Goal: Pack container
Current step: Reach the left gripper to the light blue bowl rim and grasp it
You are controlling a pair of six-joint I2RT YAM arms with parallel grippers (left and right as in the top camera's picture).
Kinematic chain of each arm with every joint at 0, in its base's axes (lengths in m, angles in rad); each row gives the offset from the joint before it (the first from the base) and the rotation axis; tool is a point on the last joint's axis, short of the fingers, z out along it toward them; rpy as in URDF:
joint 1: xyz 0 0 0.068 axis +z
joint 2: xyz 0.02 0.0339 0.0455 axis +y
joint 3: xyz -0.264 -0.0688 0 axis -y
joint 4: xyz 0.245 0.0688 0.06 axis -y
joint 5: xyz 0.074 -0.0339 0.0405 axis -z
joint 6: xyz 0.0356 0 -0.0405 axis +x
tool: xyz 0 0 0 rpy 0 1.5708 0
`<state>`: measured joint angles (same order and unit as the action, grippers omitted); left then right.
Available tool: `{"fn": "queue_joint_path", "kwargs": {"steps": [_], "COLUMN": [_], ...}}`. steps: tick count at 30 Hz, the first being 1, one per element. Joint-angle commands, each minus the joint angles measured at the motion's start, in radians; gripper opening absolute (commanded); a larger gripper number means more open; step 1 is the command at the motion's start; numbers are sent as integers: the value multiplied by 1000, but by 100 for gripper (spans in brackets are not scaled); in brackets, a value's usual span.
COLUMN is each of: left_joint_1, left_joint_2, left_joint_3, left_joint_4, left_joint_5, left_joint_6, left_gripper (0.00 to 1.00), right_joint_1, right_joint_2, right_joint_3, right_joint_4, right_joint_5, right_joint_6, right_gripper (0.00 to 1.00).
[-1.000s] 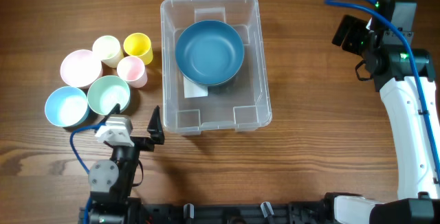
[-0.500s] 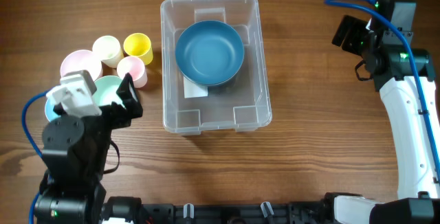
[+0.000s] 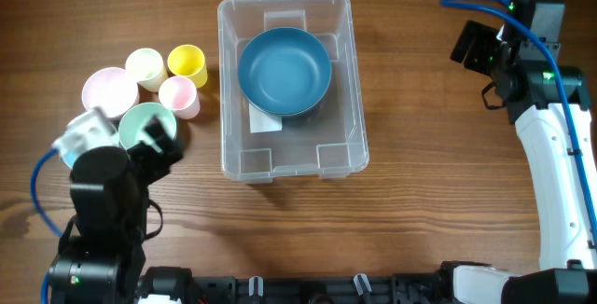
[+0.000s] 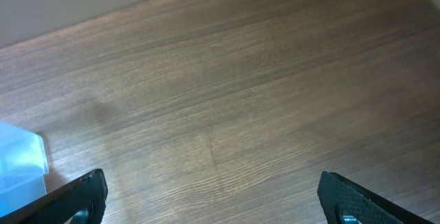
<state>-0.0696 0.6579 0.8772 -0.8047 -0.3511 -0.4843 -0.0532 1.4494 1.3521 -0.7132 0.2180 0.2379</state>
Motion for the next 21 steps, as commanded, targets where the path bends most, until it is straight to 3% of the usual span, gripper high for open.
{"fn": "queue_joint_path", "kwargs": {"steps": [1,4,9,15,21], "left_joint_1": [75,171,357,611,772], "left_joint_2": [0,8,54,190,336], "left_joint_3": [12,12,12,12,12], "left_joint_4": [-55,-90,-96,-90,-39], "left_joint_5": [-219,-202,-54,146,294], "left_joint_6": [-282,-343,-363,-356,-296], "left_gripper": [99,97,100,95,92], "right_joint_1": [1,1,1,1,1], "right_joint_2": [6,6,6,6,6], "right_joint_3": [9,9,9,9,9], "right_joint_4": [2,2,2,2,2], "right_joint_5": [14,14,14,14,14], "right_joint_6": [12,12,12,12,12], "right_gripper": [100,100,100,100,100]}}
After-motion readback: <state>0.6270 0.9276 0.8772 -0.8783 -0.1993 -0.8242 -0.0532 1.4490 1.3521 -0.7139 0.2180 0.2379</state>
